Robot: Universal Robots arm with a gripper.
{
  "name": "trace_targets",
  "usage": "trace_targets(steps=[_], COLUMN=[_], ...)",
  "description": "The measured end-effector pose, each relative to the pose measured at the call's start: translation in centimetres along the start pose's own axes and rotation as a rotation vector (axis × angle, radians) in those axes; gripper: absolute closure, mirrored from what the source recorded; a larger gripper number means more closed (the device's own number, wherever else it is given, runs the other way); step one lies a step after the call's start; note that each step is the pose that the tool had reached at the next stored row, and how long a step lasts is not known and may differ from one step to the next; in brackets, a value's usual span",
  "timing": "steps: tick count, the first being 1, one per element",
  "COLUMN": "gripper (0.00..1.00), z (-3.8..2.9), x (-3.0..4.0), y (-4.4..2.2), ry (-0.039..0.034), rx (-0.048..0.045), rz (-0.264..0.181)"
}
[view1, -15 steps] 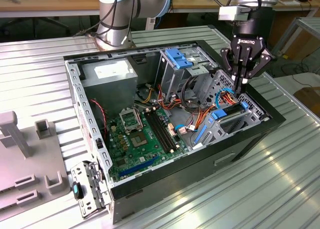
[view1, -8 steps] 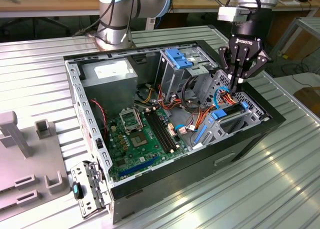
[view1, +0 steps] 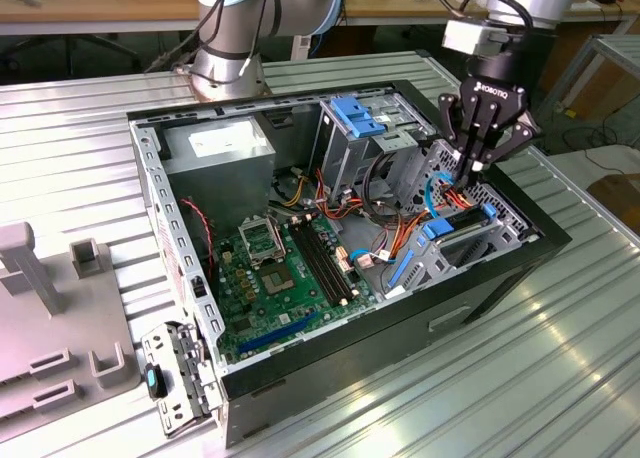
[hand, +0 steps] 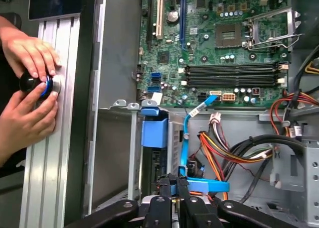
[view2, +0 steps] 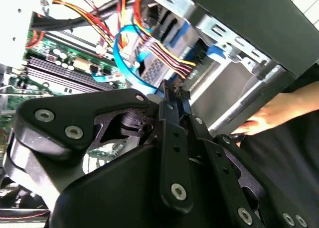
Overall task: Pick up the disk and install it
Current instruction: 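Insert the second disk wire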
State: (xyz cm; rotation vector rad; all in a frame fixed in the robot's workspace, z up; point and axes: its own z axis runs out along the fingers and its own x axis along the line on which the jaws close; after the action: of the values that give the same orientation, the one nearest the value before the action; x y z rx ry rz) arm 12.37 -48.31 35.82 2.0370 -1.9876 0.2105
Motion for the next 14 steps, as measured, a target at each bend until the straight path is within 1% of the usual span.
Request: trace_targets(steps=[1,2,3,4,5,6,8,9,10,12,14], gripper=[0.84,0.84,0.84,0.84,0.84,0.84,0.84,0.84,0.84,0.84,0.84], z=[0.09,0.21,0.4,0.48,0.62,0.67,0.71,0.77,0.84,0.9,0.99], x=[0.3,0.64,1.21,1.46,1.83,1.95,2.08,2.25,2.43,2.64,2.85], y=[0.02,0.04,0.08,0.1,0.15,0.18,0.22,0.24,0.28,0.33,0.42], ry=[-0.0016,-0.0052,-0.0133,-0.0183,-0.0381,-0.0694,-0.1099,-0.1387,-0.1513,-0.1606,-0.171], rx=[0.0001,0.0003,0.0008,0.001,0.002,0.0035,0.0053,0.0072,0.011,0.0178,0.0284], rz=[0.0,-0.001,-0.002,-0.003,-0.005,-0.009,-0.013,-0.017,-0.018,-0.02,-0.021])
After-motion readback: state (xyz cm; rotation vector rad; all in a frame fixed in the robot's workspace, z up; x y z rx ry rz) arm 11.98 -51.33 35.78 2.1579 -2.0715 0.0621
